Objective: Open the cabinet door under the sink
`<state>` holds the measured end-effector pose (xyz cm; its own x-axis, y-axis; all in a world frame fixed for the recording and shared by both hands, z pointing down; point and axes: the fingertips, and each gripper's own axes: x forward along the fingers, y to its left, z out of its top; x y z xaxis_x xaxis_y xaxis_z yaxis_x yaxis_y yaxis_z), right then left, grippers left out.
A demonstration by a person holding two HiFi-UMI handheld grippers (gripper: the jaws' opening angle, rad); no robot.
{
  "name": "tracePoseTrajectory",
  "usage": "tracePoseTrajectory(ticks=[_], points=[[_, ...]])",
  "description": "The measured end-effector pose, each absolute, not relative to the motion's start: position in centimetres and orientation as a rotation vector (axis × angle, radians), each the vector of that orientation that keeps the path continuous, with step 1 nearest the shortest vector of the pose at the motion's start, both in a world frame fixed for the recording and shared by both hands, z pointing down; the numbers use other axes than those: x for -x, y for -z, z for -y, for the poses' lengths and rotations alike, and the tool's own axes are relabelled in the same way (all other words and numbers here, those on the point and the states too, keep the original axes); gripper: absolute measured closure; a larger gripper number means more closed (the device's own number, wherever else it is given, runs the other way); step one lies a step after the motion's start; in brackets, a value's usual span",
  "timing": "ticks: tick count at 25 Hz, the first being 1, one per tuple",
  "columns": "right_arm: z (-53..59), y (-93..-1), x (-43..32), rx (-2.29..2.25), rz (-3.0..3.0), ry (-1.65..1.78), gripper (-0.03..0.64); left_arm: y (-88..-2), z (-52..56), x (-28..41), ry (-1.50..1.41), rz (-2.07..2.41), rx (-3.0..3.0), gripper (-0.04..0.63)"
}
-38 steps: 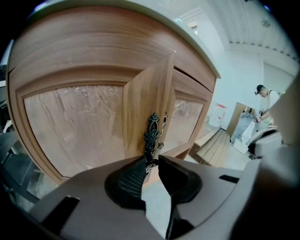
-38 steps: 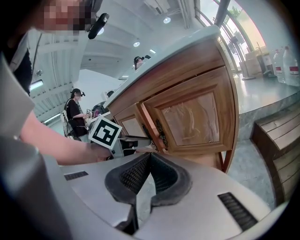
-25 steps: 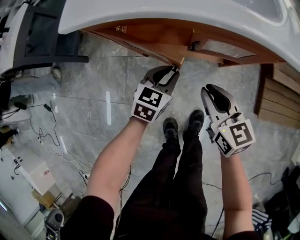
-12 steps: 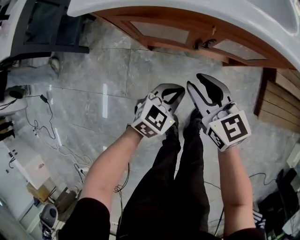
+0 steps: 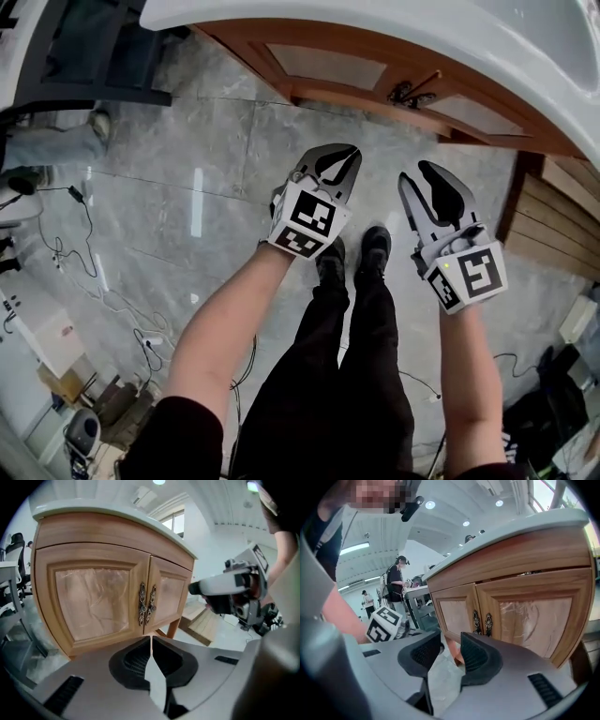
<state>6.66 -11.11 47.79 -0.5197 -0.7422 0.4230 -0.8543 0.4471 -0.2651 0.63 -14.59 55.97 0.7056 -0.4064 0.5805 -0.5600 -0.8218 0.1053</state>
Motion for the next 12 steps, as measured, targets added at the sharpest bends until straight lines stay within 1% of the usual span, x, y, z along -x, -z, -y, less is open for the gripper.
tracePoseTrajectory(ticks=[1, 2, 3, 4, 9, 12], points=[[11.0, -47.9, -7.0, -1.388, 2.456, -0.683, 0.468, -55.8, 15.7, -1.8, -0.790, 0.776, -2.624, 0.577], [11.0, -47.9, -7.4, -1.394, 2.459, -0.703, 0.468, -55.8, 16.8, -3.0, -0.775, 0.784, -2.602, 0.532], [11.1, -48.0, -7.8, -1.399, 2.462, -0.721, 0.468, -55.9, 17.9, -4.0, -0.762, 0.797, -2.578, 0.462], [11.1, -48.2, -8.2, -1.403, 2.466, -0.737, 0.468, -55.9, 19.0, -4.9, -0.749, 0.818, -2.554, 0.428], [10.7, -49.3, -10.7, -1.380, 2.463, -0.784, 0.469, -55.9, 22.0, -7.4, -0.691, 0.926, -2.494, 0.423], [10.3, -49.8, -12.4, -1.355, 2.454, -0.796, 0.471, -55.8, 22.5, -8.1, -0.661, 0.964, -2.484, 0.450]])
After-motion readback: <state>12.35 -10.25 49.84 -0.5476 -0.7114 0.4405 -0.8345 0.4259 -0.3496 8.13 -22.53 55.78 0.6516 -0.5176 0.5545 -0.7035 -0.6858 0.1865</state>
